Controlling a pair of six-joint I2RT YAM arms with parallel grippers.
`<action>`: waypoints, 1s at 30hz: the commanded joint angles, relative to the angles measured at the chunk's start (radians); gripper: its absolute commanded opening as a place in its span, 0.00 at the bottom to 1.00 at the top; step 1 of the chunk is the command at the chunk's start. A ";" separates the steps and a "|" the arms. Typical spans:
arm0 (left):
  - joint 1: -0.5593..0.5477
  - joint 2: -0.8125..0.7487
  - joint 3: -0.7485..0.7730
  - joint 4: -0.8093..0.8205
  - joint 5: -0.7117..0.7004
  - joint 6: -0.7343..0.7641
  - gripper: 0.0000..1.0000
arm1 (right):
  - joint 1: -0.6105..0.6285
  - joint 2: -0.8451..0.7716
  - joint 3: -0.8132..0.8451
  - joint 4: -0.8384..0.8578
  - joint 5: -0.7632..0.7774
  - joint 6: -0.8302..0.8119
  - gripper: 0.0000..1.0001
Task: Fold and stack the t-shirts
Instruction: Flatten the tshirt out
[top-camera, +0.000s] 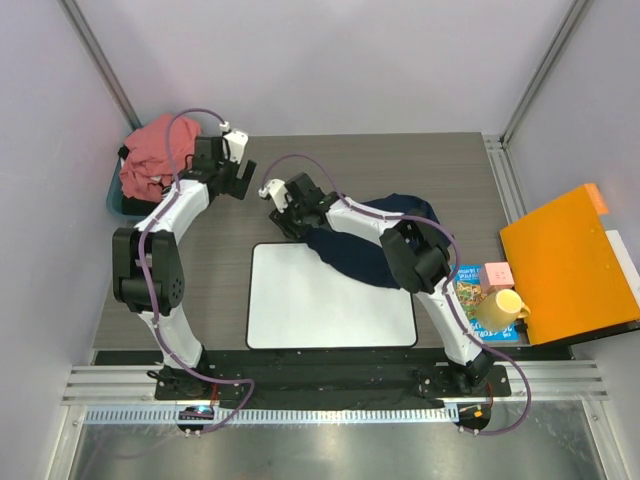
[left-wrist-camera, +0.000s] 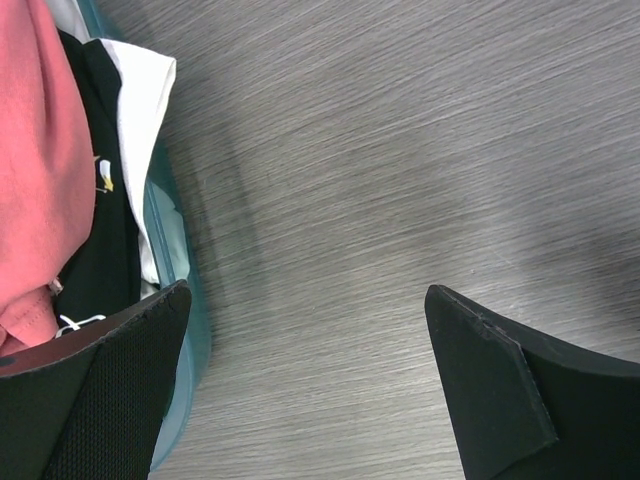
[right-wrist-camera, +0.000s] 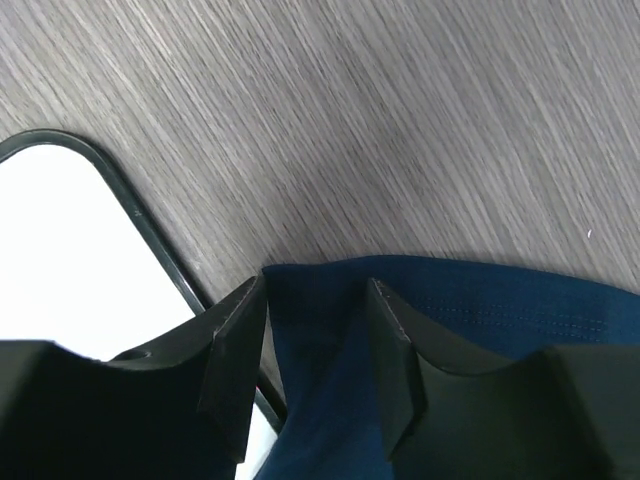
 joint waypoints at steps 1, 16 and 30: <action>0.015 -0.035 0.001 0.060 0.017 -0.022 1.00 | 0.002 -0.046 -0.054 -0.018 0.026 -0.048 0.49; 0.026 0.027 -0.024 0.096 0.189 0.015 0.96 | -0.077 -0.259 0.182 -0.182 0.106 -0.425 0.01; -0.046 0.381 0.442 -0.122 0.697 0.090 1.00 | -0.160 -0.566 0.397 -0.176 0.256 -0.959 0.01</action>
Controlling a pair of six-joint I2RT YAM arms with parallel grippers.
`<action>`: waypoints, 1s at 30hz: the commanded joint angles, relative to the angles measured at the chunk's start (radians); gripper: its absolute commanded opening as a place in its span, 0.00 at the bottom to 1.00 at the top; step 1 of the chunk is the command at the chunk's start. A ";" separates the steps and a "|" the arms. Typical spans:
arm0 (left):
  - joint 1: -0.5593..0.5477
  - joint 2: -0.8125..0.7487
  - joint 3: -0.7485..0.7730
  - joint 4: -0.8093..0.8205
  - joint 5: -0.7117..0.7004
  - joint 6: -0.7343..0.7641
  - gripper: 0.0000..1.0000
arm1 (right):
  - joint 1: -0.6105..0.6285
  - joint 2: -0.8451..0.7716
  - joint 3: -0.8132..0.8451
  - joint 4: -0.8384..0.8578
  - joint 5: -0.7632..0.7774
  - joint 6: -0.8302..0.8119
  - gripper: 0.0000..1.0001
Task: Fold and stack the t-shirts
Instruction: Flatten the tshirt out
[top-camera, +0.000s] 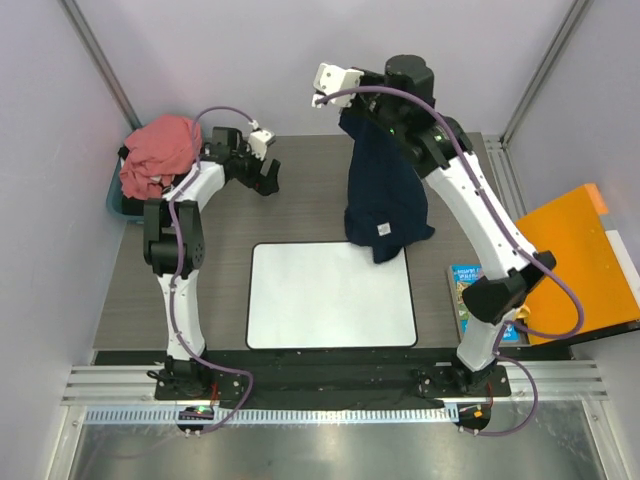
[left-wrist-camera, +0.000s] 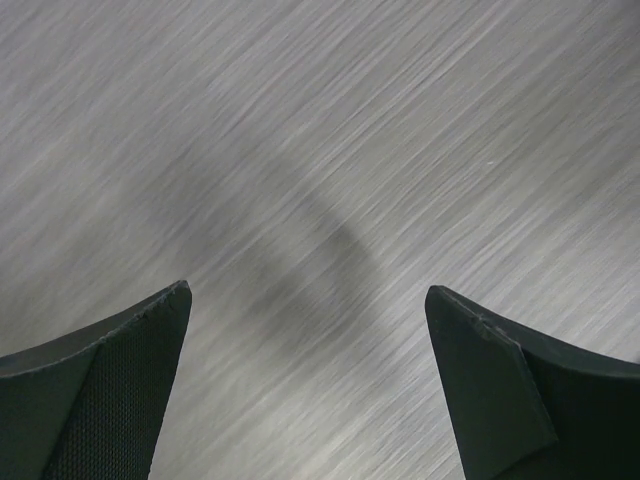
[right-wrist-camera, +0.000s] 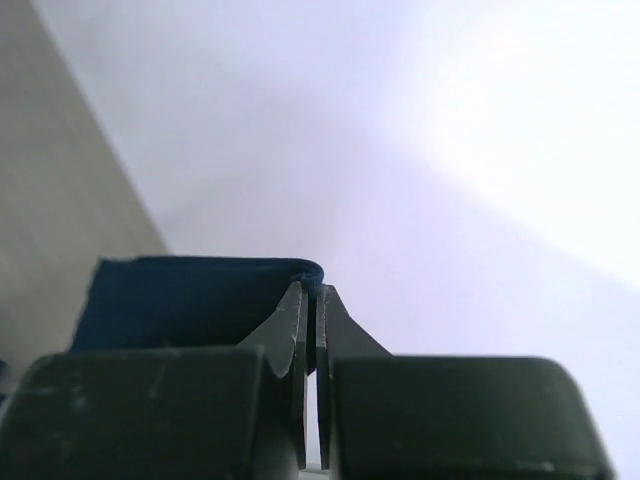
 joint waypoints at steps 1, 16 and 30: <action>-0.063 0.043 0.168 -0.048 0.217 0.038 1.00 | 0.022 -0.089 0.024 0.063 0.052 -0.229 0.01; -0.161 0.046 0.176 -0.018 0.273 0.015 1.00 | -0.019 0.035 0.234 0.468 -0.227 -0.383 0.01; -0.161 0.121 0.168 0.054 0.169 -0.088 0.00 | -0.068 -0.252 -0.242 0.517 -0.112 -0.291 0.01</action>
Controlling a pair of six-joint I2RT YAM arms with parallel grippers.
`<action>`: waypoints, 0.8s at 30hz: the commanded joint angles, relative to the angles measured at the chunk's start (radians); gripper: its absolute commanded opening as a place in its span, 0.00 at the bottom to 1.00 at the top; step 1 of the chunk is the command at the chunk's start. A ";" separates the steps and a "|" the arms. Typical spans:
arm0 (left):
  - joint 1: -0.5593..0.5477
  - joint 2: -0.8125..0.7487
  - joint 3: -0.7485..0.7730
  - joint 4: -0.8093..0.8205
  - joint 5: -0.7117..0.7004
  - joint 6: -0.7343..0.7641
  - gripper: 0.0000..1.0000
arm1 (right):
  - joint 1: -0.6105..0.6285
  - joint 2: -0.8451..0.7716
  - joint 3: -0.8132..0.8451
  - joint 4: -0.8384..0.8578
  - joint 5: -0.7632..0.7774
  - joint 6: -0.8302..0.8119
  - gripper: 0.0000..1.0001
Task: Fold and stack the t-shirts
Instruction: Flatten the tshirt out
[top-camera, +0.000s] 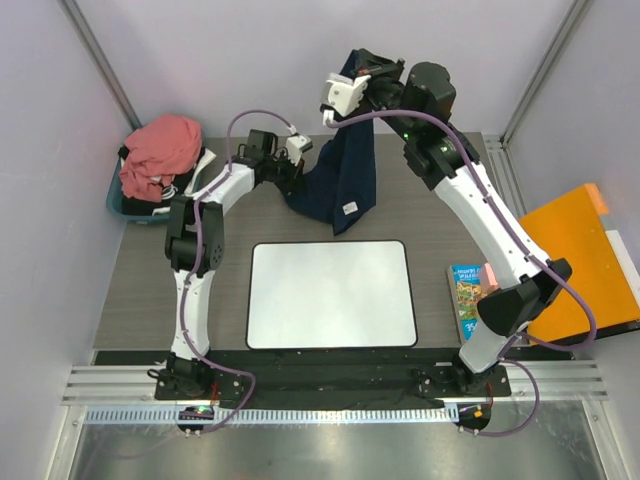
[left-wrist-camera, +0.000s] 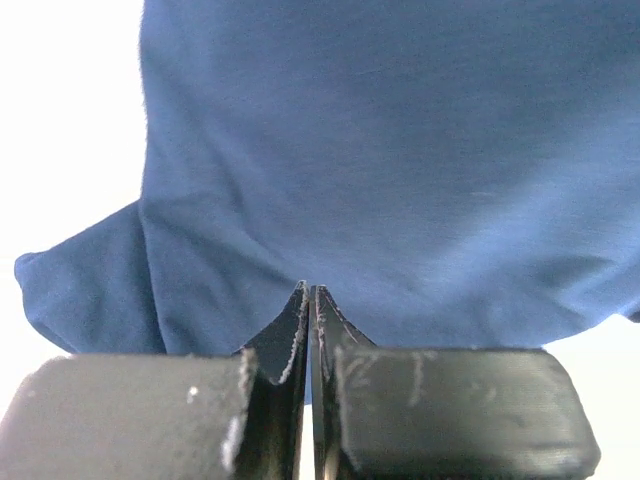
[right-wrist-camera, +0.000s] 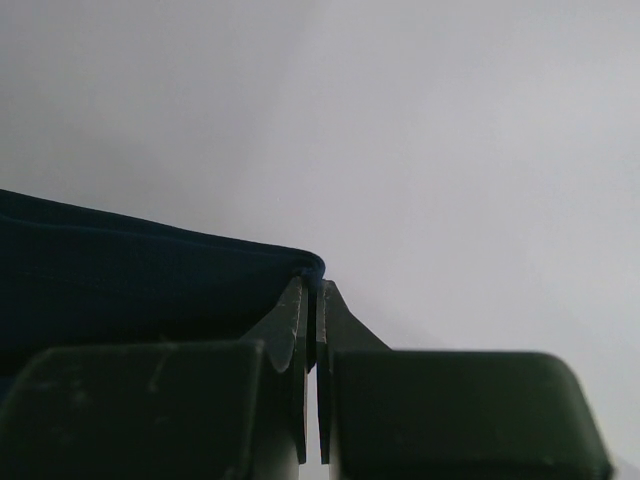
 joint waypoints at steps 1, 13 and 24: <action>0.001 0.007 0.022 0.055 -0.033 -0.048 0.00 | -0.046 -0.106 -0.034 0.105 0.062 0.037 0.01; -0.025 -0.014 0.109 -0.115 0.194 -0.005 1.00 | -0.155 -0.175 -0.100 0.113 0.105 -0.022 0.01; -0.115 0.001 0.041 -0.195 0.133 0.254 1.00 | -0.165 -0.204 -0.217 0.144 0.100 0.027 0.01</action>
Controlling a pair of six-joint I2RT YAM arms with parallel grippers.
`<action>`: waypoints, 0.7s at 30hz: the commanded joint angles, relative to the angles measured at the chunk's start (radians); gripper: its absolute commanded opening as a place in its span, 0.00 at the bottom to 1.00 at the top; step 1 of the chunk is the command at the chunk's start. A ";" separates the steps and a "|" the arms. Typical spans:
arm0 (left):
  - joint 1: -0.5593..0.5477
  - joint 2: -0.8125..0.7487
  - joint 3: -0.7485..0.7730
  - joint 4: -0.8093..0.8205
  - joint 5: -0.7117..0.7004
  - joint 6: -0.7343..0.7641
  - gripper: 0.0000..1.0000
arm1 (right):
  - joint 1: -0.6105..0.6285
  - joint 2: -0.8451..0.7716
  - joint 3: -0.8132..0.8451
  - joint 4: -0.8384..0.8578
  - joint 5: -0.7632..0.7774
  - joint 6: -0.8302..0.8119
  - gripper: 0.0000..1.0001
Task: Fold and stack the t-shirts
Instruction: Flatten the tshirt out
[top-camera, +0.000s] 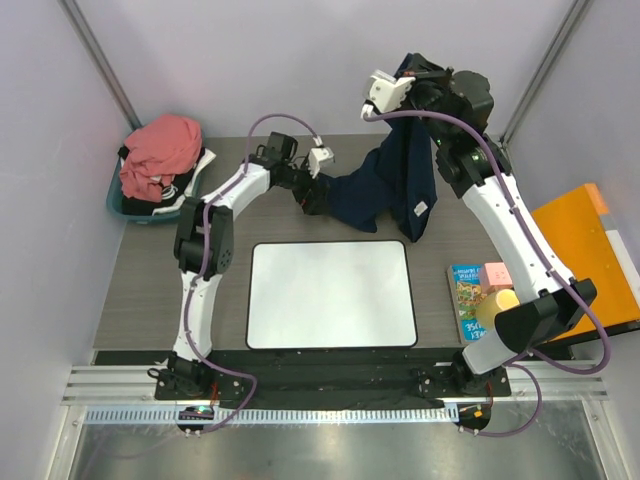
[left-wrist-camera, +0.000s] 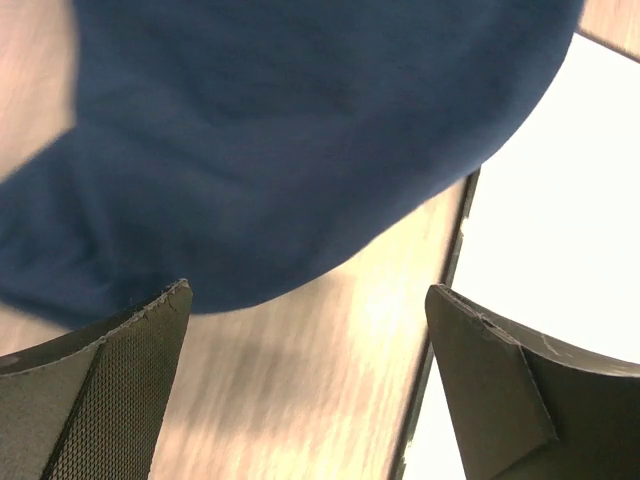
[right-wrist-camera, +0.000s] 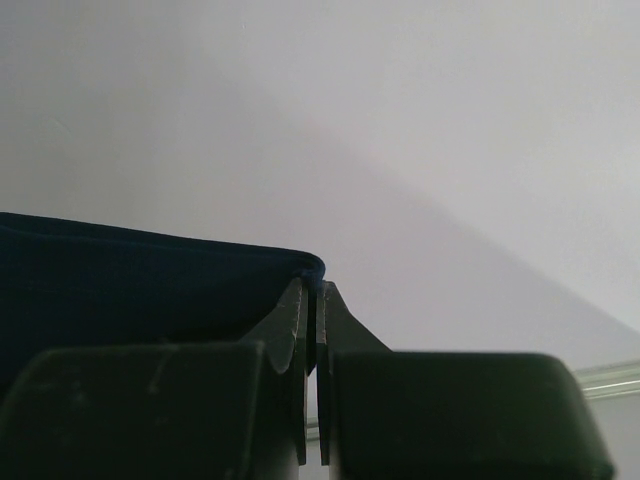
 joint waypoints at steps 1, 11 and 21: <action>-0.032 -0.003 -0.018 0.001 -0.007 0.089 1.00 | -0.001 -0.047 0.003 0.099 0.007 0.034 0.01; -0.109 0.049 -0.014 0.107 -0.134 0.133 1.00 | -0.003 -0.069 -0.036 0.094 -0.022 0.105 0.01; -0.138 0.072 -0.023 0.137 -0.206 0.173 0.00 | -0.020 -0.083 -0.049 0.107 -0.029 0.167 0.01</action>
